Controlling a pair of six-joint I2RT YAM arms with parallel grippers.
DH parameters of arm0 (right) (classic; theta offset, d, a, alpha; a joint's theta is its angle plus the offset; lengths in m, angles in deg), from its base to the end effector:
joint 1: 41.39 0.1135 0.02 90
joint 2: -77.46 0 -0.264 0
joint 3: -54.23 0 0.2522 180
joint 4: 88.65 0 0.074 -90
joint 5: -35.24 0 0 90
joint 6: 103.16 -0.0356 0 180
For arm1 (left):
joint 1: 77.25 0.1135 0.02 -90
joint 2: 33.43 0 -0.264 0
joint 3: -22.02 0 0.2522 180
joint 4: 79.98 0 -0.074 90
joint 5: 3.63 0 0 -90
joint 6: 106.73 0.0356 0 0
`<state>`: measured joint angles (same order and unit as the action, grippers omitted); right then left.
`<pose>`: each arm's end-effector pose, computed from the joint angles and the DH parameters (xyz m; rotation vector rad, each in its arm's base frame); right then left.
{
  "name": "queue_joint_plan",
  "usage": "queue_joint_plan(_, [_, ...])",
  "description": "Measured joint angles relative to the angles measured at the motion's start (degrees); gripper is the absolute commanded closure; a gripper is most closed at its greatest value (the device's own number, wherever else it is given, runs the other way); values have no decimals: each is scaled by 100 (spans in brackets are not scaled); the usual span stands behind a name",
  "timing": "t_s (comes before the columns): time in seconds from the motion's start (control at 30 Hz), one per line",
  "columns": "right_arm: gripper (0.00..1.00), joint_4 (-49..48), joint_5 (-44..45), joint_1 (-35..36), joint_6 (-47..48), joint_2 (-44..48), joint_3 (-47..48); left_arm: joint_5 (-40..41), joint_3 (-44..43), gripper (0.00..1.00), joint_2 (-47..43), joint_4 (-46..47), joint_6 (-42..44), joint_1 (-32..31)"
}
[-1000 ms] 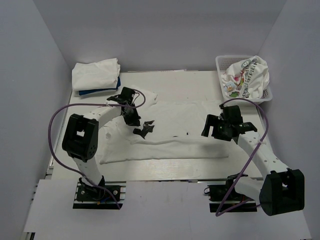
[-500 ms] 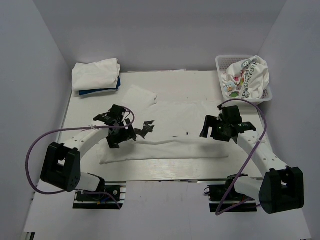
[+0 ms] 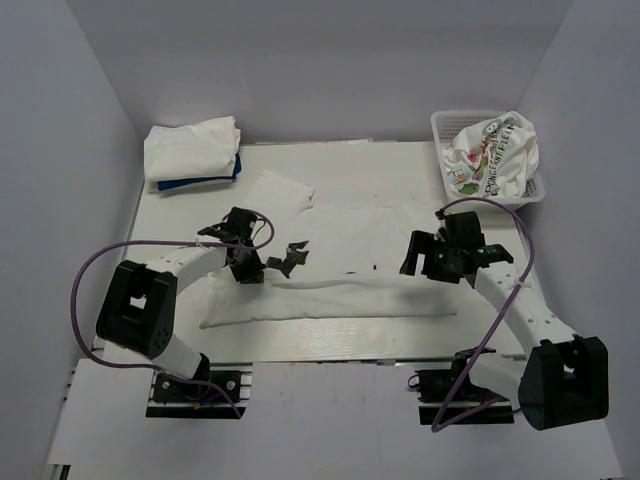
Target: Fold and stack the t-shirts
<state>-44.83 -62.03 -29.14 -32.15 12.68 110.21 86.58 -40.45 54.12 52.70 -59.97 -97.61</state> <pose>0.2171 0.0517 0.2269 0.0941 2.5185 0.3837 0.2534 -0.0939 0.1659 -0.5700 2.8125 -0.2296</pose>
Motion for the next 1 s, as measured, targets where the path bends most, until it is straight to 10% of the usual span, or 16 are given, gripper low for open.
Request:
queue_joint_plan(0.07, [10,0,0,0,-4,2,0,-4,-46,100,63,39,-20,0])
queue_joint_plan(1.0, [10,-2,46,0,2,-162,4,-87,-1676,100,1222,942,772,-15])
